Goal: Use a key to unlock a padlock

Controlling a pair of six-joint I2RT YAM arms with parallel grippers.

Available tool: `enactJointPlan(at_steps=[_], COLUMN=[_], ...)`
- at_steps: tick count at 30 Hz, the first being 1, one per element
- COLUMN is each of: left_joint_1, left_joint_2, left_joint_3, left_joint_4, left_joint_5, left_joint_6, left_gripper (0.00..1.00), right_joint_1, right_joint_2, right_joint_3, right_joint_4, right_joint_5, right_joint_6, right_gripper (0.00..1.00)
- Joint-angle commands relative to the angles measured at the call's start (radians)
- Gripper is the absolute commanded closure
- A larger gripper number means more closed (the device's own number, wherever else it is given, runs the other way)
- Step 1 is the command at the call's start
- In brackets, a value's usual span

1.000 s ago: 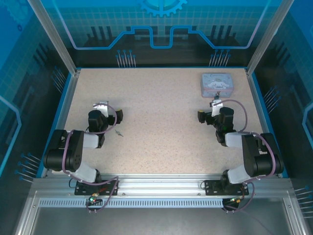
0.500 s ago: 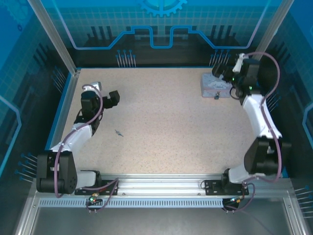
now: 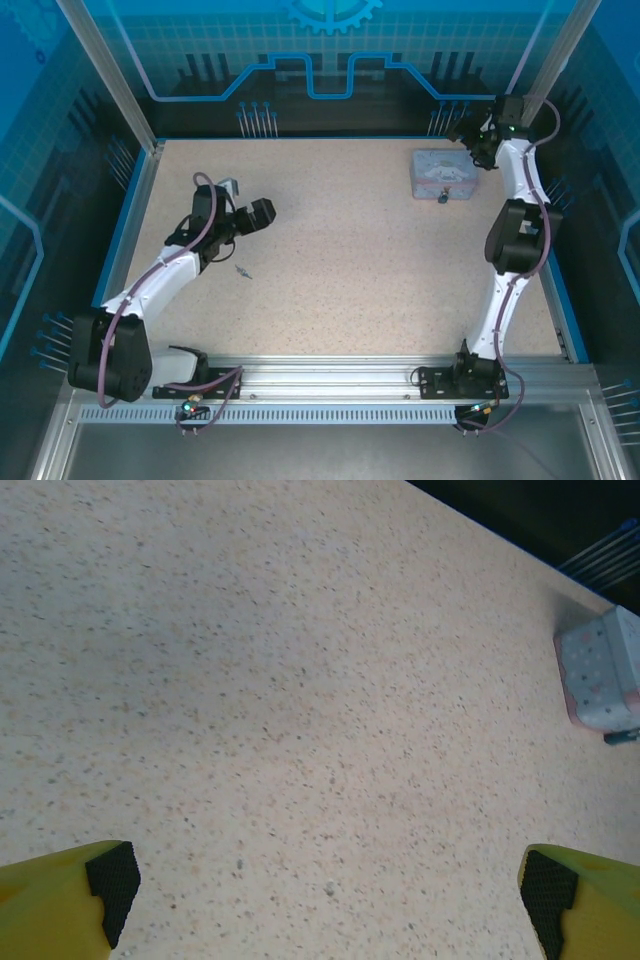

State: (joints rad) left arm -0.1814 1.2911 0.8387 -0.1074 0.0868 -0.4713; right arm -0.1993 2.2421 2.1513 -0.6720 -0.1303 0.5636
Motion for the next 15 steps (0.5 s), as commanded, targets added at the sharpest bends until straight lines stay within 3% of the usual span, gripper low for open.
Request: enactJointPlan(at_steps=[1, 6, 15], left_joint_1=[-0.034, -0.08, -0.119], left_joint_2=[0.025, 0.064, 0.082], left_joint_3=[0.066, 0.115, 0.166], left_joint_4=[-0.064, -0.101, -0.109], left_joint_5=[0.033, 0.035, 0.034], left_joint_6=[0.008, 0.02, 0.009], left_gripper=[0.01, 0.01, 0.01], right_joint_1=[-0.01, -0.023, -0.037], right_joint_2=[0.117, 0.269, 0.368], right_joint_3=[0.178, 0.342, 0.394], right_joint_4=[-0.178, -0.222, -0.155], right_joint_5=[0.057, 0.042, -0.002], right_joint_6=[-0.013, 0.037, 0.108], right_gripper=[0.01, 0.02, 0.05])
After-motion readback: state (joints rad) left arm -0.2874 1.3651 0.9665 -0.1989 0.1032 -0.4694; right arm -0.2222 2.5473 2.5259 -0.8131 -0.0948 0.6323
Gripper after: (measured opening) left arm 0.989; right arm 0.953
